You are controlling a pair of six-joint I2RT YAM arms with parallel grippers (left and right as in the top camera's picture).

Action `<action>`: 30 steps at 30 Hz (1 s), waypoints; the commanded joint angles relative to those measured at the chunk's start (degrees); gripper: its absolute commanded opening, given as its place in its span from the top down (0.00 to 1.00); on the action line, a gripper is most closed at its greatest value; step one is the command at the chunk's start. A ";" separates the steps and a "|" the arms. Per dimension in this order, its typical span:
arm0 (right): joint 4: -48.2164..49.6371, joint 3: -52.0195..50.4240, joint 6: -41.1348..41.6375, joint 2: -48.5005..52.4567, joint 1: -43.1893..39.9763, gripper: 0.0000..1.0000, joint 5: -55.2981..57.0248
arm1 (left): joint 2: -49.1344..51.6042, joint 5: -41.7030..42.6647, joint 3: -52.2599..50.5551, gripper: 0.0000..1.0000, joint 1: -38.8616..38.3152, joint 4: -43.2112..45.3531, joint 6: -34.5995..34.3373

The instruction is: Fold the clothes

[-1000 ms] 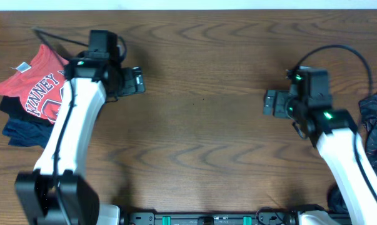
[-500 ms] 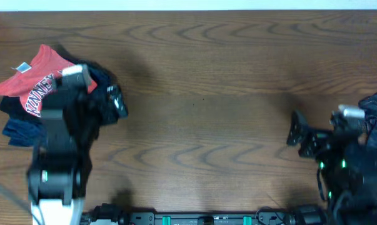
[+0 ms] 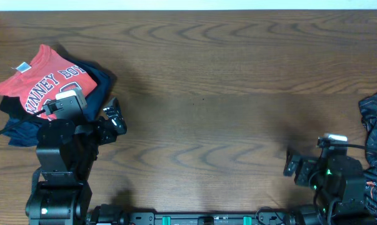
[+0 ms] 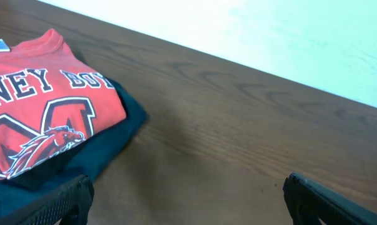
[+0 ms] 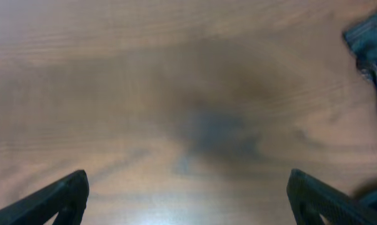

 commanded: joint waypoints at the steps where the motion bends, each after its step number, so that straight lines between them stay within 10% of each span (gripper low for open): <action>1: -3.45 -0.13 0.68 -0.28 -0.26 0.01 0.55 | 0.28 -0.63 -0.22 0.02 0.04 -0.66 -0.26; 19: -2.25 -0.48 0.55 -2.25 -0.26 0.01 -1.01 | 0.52 -0.63 -0.22 0.02 0.04 -0.94 -0.26; 30: 32.68 -16.48 -19.32 -20.44 -0.39 0.01 -6.64 | 0.52 -0.63 -0.22 0.02 0.04 -0.94 -0.26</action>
